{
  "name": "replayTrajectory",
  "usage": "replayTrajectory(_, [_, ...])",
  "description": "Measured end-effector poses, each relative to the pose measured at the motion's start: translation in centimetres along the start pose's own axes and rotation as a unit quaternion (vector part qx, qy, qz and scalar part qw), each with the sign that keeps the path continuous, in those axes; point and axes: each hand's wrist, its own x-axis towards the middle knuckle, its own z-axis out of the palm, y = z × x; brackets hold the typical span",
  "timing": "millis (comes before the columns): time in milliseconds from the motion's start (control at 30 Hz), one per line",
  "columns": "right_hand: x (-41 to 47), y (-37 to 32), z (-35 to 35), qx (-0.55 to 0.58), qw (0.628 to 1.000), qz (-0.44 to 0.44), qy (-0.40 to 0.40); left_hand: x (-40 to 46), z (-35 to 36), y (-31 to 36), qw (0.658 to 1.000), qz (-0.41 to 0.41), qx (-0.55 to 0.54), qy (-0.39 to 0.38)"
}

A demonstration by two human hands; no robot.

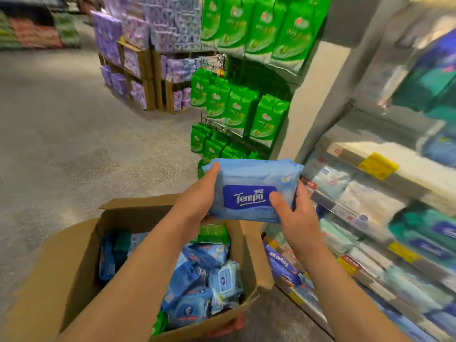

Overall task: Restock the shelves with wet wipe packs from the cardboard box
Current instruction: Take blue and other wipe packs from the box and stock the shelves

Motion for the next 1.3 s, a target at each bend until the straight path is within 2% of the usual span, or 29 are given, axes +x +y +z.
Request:
replayTrajectory(167, [-1.0,-1.2,-7.2,-0.021,0.997,0.003,0.08,-1.8,6.7,1.8,0.986,0.101,0.114,-0.065])
replayTrajectory(267, [-1.9,-1.3,-12.2,-0.007,0.992,0.012,0.124,-3.1,12.1,2.5,0.978,0.145,0.11,-0.105])
replayTrajectory(667, [-7.5,-1.1,-32.7,0.004,0.966,0.035,0.257,-8.2,33.0,1.5,0.941,0.184,0.102,-0.267])
replayTrajectory(867, [-9.2,0.3,-40.7,-0.024,0.953,0.042,0.299,-8.9,41.5,-0.3,0.921,0.236,0.149,-0.272])
replayTrajectory(967, [-9.1,1.0,-43.5,0.003,0.947,0.046,0.318,-9.4,44.5,-0.3,0.91,0.265,0.172,-0.267])
replayTrajectory(1067, [-8.7,1.3,-45.6,0.043,0.932,0.062,0.355,-9.4,47.0,0.3,0.891,0.277,0.195,-0.303])
replayTrajectory(1300, [-6.2,1.5,-50.6,0.019,0.906,0.084,0.414,-6.7,52.5,2.0,0.828,0.269,0.221,-0.439])
